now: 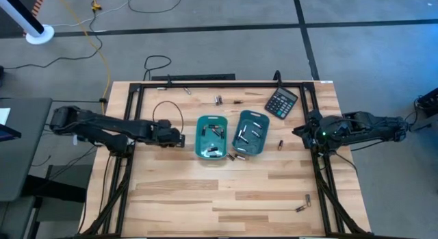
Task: Sort batteries
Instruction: Put the silver battery into the blue bin
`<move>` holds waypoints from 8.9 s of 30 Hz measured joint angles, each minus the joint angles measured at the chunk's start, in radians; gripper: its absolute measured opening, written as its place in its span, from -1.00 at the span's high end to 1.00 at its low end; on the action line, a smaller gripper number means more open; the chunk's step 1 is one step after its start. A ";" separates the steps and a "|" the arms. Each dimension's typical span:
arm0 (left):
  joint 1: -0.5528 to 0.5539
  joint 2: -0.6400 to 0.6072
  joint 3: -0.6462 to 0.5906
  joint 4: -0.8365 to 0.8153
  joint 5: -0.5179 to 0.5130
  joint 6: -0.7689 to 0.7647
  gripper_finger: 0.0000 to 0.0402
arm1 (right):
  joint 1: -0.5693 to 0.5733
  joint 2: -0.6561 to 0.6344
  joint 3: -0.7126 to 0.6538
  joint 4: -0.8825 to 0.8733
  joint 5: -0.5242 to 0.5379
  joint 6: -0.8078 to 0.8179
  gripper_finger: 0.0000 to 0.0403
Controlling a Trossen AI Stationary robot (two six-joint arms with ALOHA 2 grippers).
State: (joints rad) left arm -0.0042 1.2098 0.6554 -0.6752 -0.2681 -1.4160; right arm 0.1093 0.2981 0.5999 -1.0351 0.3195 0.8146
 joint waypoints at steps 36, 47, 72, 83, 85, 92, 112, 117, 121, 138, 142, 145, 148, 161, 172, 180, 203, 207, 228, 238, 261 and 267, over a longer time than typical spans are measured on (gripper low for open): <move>0.191 1.094 1.603 -0.243 0.353 1.020 0.81 | 0.000 0.000 0.000 0.050 0.000 -0.001 0.46; 0.186 1.287 1.688 -0.284 0.437 1.057 0.81 | 0.000 0.000 0.000 0.049 0.000 -0.001 0.46; 0.183 1.299 1.661 -0.301 0.409 1.097 0.50 | 0.000 0.000 0.000 0.048 0.000 -0.003 0.46; 0.191 1.220 1.699 -0.323 0.410 1.099 0.49 | 0.000 0.000 0.000 0.048 0.000 -0.003 0.46; 0.193 1.196 1.700 -0.319 0.410 1.105 0.49 | 0.000 0.000 0.000 0.048 0.000 -0.003 0.46; 0.200 1.177 1.701 -0.273 0.385 1.074 0.46 | 0.000 0.000 0.000 0.048 0.000 -0.003 0.46; 0.201 1.178 1.701 -0.148 0.312 1.063 -0.16 | 0.000 0.000 0.000 0.049 0.000 0.000 0.46; 0.201 1.179 1.701 -0.115 0.312 1.014 -0.16 | 0.000 0.000 0.000 0.048 0.000 -0.004 0.46; 0.196 1.179 1.700 -0.103 0.314 0.995 -0.16 | 0.000 0.000 0.000 0.048 0.000 -0.008 0.46; 0.198 1.179 1.700 -0.114 0.263 1.014 -0.80 | 0.000 0.000 0.000 0.046 -0.010 -0.015 0.46; 0.198 1.179 1.700 -0.110 0.265 0.975 -0.87 | 0.000 0.000 0.000 0.042 -0.010 -0.015 0.46; 0.198 1.177 1.700 -0.122 0.282 0.950 -0.88 | 0.000 0.000 0.000 0.041 -0.010 -0.014 0.46; 0.200 1.152 1.700 -0.163 0.216 0.965 -0.88 | 0.000 0.000 0.000 0.041 -0.010 -0.011 0.46; 0.254 0.791 1.441 -0.612 -0.338 0.943 -0.88 | 0.000 0.000 0.000 0.041 -0.010 -0.002 0.46; 0.390 0.243 0.381 -0.055 -0.272 0.679 -0.88 | 0.000 0.000 0.000 0.041 -0.009 0.066 0.46; 0.470 0.106 -0.080 0.388 -0.279 0.628 -0.88 | 0.000 0.000 0.000 0.043 -0.007 0.135 0.46; 0.876 0.163 -0.232 0.635 -0.044 0.632 -0.88 | -0.078 0.002 0.000 0.044 0.052 0.189 0.46; 0.861 0.188 -0.232 0.683 -0.019 0.616 -0.88 | -0.104 0.002 0.000 0.044 0.052 0.173 0.46; 0.759 0.479 0.142 0.371 -0.154 0.546 -0.88 | -0.125 0.002 0.000 0.046 0.052 0.172 0.46; 0.814 0.498 0.292 0.304 -0.179 0.658 -0.88 | -0.125 0.002 0.000 0.049 0.052 0.172 0.46; 0.997 0.570 0.299 0.379 -0.061 0.878 -0.86 | -0.125 0.002 0.000 0.053 0.051 0.191 0.46; 1.003 0.571 0.299 0.379 -0.055 0.891 -0.86 | -0.125 0.002 0.000 0.058 0.052 0.191 0.46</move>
State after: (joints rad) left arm 0.9985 1.7805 0.9539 -0.2958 -0.3231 -0.5254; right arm -0.0158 0.3000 0.6003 -0.9769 0.3713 1.0058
